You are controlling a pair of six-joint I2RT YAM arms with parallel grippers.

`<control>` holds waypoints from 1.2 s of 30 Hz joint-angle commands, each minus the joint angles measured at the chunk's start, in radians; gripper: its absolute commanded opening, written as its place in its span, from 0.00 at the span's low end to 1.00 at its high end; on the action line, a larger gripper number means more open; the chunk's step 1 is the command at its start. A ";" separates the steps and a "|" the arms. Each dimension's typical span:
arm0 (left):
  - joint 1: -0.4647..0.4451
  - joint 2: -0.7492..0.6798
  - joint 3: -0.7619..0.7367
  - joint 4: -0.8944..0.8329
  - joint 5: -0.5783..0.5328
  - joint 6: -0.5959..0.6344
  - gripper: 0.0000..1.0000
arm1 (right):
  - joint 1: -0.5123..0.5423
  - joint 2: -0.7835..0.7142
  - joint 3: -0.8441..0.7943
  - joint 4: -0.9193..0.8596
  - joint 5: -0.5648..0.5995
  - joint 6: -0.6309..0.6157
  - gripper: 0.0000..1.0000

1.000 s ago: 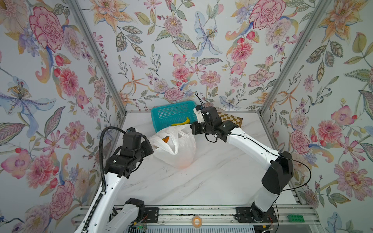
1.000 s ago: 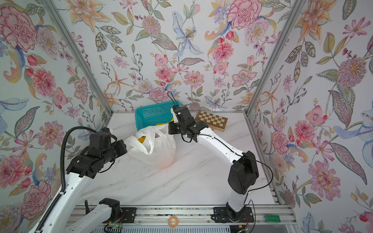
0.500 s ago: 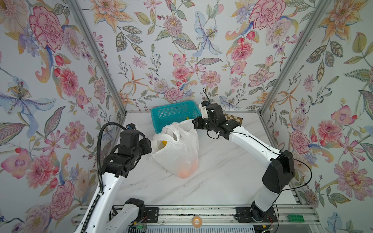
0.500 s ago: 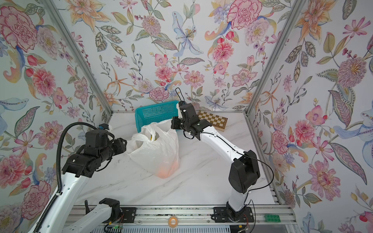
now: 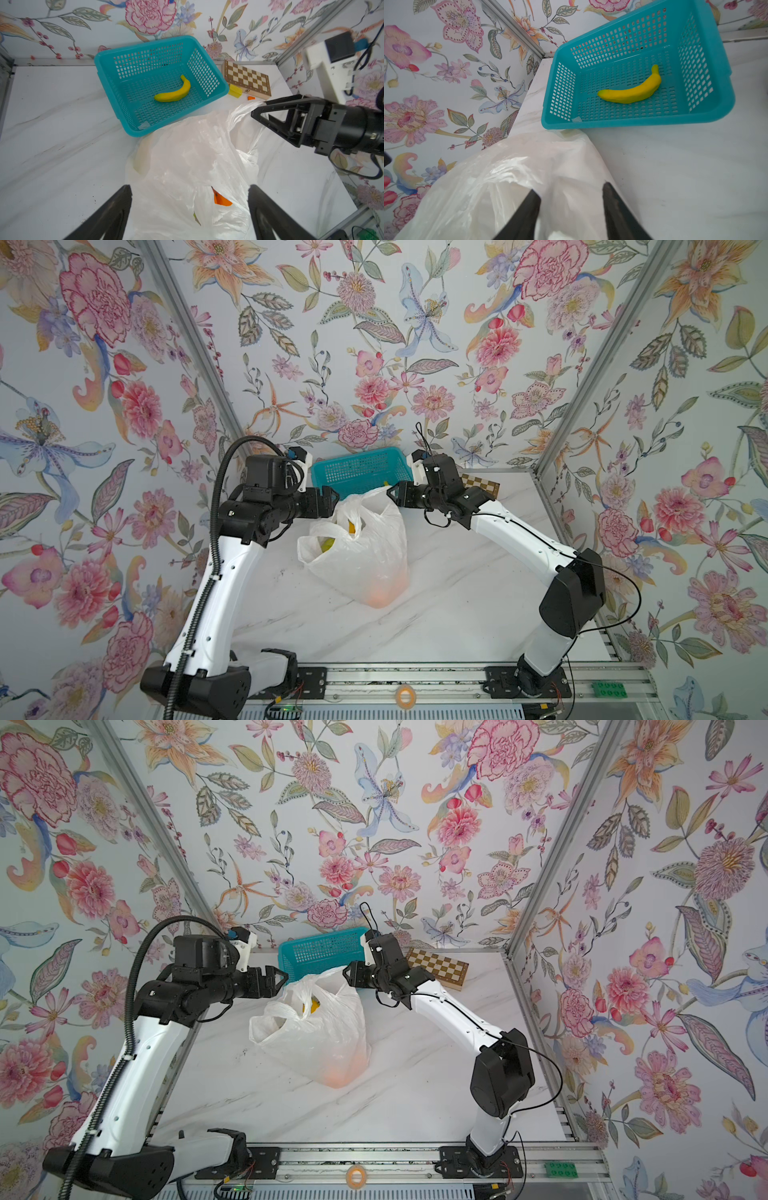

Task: Untie the knot of the plastic bag and take out the fruit
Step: 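Hold the bag edge with the left gripper while the right gripper reaches into the bag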

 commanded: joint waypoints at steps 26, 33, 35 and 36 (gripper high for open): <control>0.095 0.222 -0.087 0.129 0.192 0.039 0.18 | 0.180 -0.013 0.130 -0.147 -0.153 -0.285 0.78; 0.095 0.209 -0.080 0.142 0.184 -0.012 0.10 | 0.200 0.185 0.327 -0.289 -0.225 -0.428 0.90; 0.095 0.209 -0.070 0.123 0.153 -0.018 0.09 | 0.201 0.259 0.419 -0.370 -0.221 -0.462 0.95; 0.094 0.208 -0.062 0.108 0.126 -0.015 0.08 | 0.201 0.299 0.469 -0.420 -0.222 -0.478 0.99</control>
